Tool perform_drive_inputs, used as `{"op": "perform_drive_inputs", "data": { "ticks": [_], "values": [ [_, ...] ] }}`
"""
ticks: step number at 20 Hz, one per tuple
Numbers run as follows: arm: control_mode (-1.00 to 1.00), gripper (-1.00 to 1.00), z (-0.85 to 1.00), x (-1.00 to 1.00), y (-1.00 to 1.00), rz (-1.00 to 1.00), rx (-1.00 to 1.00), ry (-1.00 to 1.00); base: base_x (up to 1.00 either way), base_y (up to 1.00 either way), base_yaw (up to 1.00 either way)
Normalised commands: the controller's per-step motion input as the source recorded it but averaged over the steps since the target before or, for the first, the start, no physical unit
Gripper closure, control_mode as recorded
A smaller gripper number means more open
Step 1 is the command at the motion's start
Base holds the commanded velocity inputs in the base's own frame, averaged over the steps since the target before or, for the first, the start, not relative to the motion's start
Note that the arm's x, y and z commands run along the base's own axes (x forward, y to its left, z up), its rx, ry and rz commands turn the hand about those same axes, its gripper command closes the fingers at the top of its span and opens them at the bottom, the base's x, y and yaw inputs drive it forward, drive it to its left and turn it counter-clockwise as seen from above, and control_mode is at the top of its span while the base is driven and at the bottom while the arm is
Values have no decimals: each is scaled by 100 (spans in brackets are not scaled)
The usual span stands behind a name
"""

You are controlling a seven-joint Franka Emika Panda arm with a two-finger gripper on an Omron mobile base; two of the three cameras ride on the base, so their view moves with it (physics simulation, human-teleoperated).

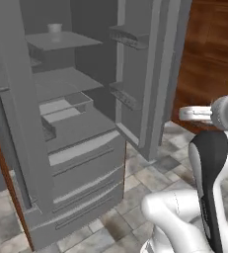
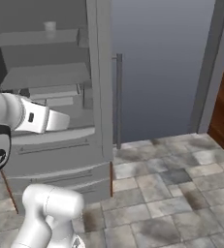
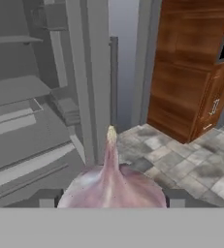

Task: Pick garlic from the fridge and place it on the plate on the counter.

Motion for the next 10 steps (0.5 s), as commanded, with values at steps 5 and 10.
{"op": "perform_drive_inputs", "data": {
  "ticks": [5, 10],
  "values": [
    [100, 100, 0, 0, 0, 0, 0, 0, -18, -40, -52],
    [100, 100, 0, 0, 0, 0, 0, 0, 0, -41, -43]
  ]
}}
